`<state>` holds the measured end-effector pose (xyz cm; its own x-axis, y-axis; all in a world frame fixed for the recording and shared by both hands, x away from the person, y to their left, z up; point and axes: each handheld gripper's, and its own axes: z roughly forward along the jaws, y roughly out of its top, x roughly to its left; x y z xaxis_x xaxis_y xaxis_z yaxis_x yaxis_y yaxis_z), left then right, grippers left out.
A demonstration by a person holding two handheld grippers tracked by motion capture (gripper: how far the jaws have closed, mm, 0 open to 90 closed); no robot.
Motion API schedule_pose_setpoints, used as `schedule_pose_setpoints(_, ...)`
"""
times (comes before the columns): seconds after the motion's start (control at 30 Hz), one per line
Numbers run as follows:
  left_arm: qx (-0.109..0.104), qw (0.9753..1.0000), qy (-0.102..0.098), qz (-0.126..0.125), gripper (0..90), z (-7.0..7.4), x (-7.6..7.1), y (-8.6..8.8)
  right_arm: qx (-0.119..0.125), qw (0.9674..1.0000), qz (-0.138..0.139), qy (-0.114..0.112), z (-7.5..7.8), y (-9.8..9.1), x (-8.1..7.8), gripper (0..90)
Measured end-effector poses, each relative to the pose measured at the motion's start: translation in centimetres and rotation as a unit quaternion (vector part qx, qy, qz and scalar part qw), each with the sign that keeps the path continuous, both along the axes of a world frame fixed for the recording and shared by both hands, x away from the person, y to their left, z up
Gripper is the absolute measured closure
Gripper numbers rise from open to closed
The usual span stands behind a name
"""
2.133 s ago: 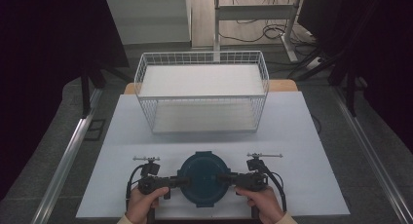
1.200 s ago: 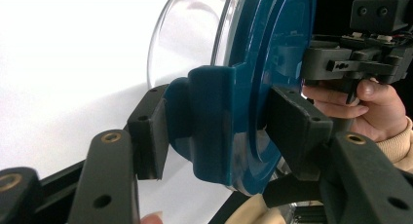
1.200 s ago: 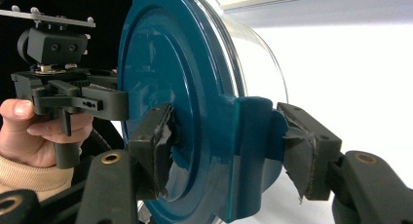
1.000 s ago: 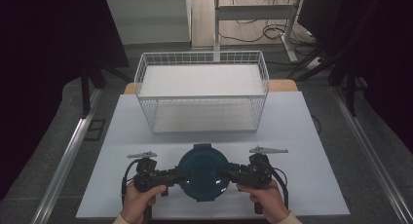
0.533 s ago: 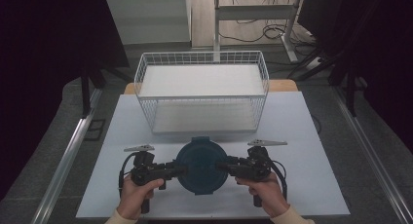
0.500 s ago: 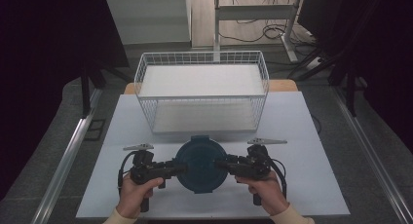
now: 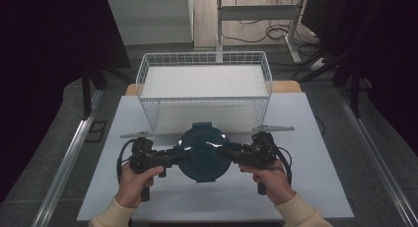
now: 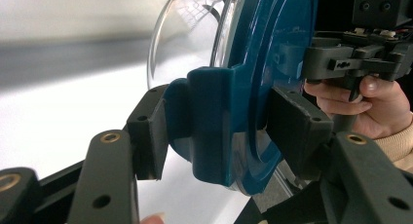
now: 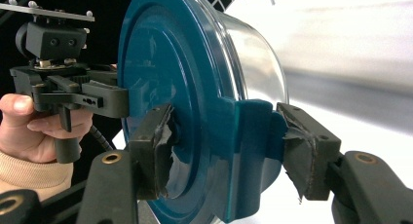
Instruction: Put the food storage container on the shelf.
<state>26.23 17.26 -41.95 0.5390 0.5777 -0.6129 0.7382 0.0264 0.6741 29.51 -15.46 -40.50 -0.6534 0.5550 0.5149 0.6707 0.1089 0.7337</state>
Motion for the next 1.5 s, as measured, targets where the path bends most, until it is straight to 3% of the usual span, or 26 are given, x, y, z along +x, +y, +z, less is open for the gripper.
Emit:
schedule_pose_setpoints(0.83,0.001,0.9993,-0.037,0.004,42.9,6.2,3.1,0.6,-0.003,0.9991,0.008,-0.041,6.7,0.6,3.3,40.9)
schedule_pose_setpoints(1.2,0.005,0.9986,-0.053,0.006,42.8,9.1,5.5,0.8,-0.001,0.9986,0.008,-0.053,9.3,0.8,5.7,40.9)
schedule_pose_setpoints(1.5,0.006,0.9982,-0.060,0.000,42.8,11.6,8.9,1.1,-0.001,0.9983,0.005,-0.058,11.8,1.1,8.5,41.0)
